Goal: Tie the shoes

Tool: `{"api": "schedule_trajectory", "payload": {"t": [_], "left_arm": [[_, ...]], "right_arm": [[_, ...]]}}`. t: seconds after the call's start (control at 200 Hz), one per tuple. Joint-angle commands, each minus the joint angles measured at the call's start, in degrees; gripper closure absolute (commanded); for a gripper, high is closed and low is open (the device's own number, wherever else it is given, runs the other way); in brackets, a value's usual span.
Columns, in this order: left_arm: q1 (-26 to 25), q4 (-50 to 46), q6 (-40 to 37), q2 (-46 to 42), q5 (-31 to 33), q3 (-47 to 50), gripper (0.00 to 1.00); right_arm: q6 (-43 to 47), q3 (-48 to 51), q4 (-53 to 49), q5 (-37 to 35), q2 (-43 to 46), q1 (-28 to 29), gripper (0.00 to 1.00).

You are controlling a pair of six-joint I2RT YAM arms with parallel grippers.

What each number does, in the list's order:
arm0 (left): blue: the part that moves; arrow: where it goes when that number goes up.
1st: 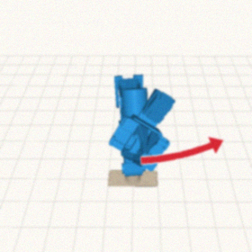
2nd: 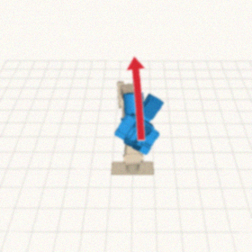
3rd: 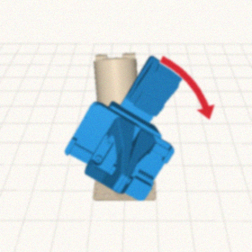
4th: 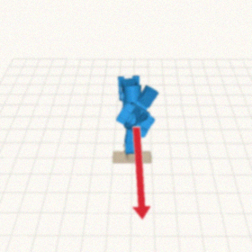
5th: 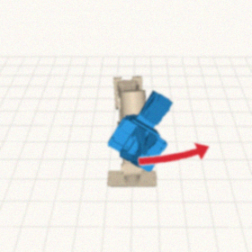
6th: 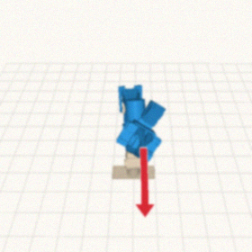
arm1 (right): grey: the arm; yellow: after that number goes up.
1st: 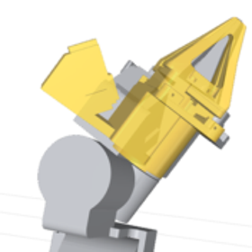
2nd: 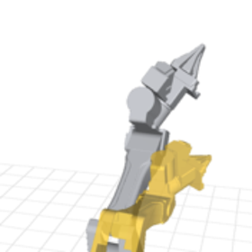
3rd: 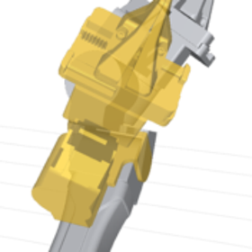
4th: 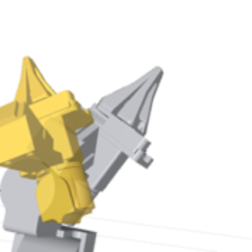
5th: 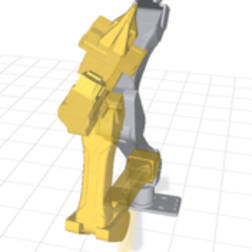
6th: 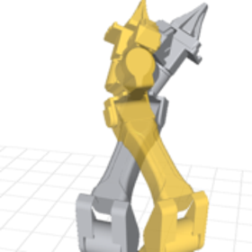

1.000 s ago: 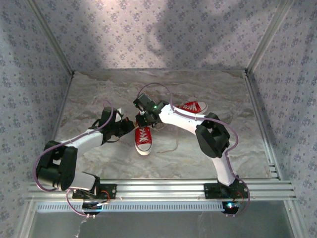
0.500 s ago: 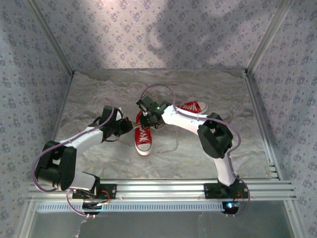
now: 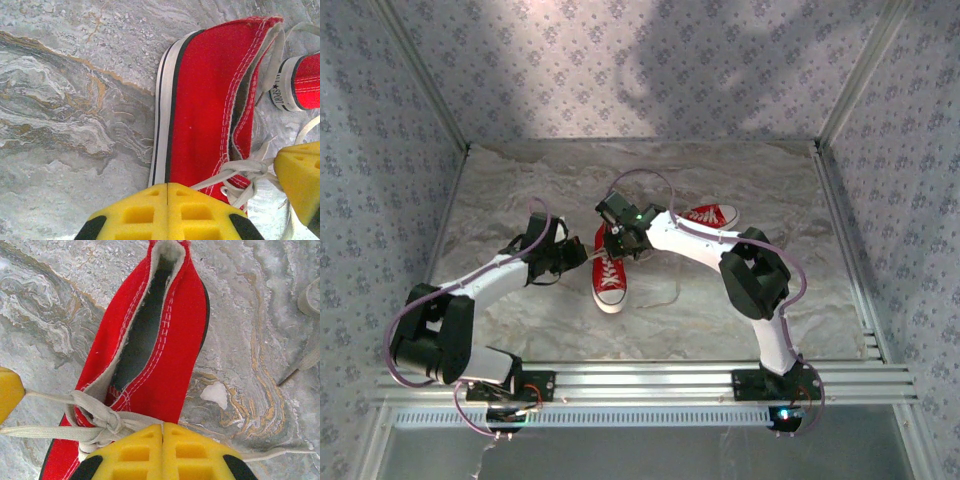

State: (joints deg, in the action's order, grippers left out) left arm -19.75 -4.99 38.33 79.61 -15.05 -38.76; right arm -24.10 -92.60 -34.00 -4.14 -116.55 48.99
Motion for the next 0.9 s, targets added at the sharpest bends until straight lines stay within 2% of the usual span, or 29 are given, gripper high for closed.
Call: {"api": "schedule_trajectory", "payload": {"t": [0.0,0.405,0.455,0.54,0.575,0.585,0.655,0.7,0.735,0.784,0.894], "left_arm": [[0.32,-5.71,-1.42,0.70,4.22,-0.52,1.00],[0.32,-5.10,-1.33,-0.79,4.82,0.26,1.00],[0.32,-3.69,-1.50,-1.24,3.35,0.64,1.00],[0.11,0.42,-2.04,-1.61,-2.69,0.91,1.00],[-0.22,1.37,-2.19,-1.71,-4.43,0.63,0.86],[-0.32,1.67,-2.20,-1.80,-4.76,0.62,0.80],[-1.22,3.03,-2.18,-3.80,-4.64,0.84,0.38],[-1.51,2.78,-1.96,-5.59,-3.40,1.10,0.21],[-1.52,2.22,-1.77,-7.14,-1.97,1.27,0.14],[-1.61,0.94,-1.97,-9.04,0.36,1.34,0.08],[-2.41,-4.29,-2.64,-9.31,6.80,-1.23,0.10]], "right_arm": [[-1.41,-0.90,-7.98,-5.79,-0.49,-2.18,1.00],[-1.65,-1.87,-9.47,-5.22,-1.13,-2.33,1.00],[-1.22,-1.97,-8.82,-4.50,-1.01,-2.40,1.00],[-0.16,-0.61,-4.92,-0.49,0.36,-2.41,1.00],[0.37,0.13,-2.74,1.43,1.37,-2.44,1.00],[0.42,0.54,-1.87,1.73,2.11,-2.44,0.94],[-0.18,2.62,2.36,2.76,4.98,-2.47,0.68],[-0.50,4.35,4.74,2.49,7.49,-2.58,0.56],[-0.71,5.89,6.55,1.47,9.53,-2.56,0.49],[-1.16,8.49,8.43,-1.02,12.69,-2.66,0.37],[-3.25,15.17,12.07,-7.28,19.09,-3.26,0.35]]}}
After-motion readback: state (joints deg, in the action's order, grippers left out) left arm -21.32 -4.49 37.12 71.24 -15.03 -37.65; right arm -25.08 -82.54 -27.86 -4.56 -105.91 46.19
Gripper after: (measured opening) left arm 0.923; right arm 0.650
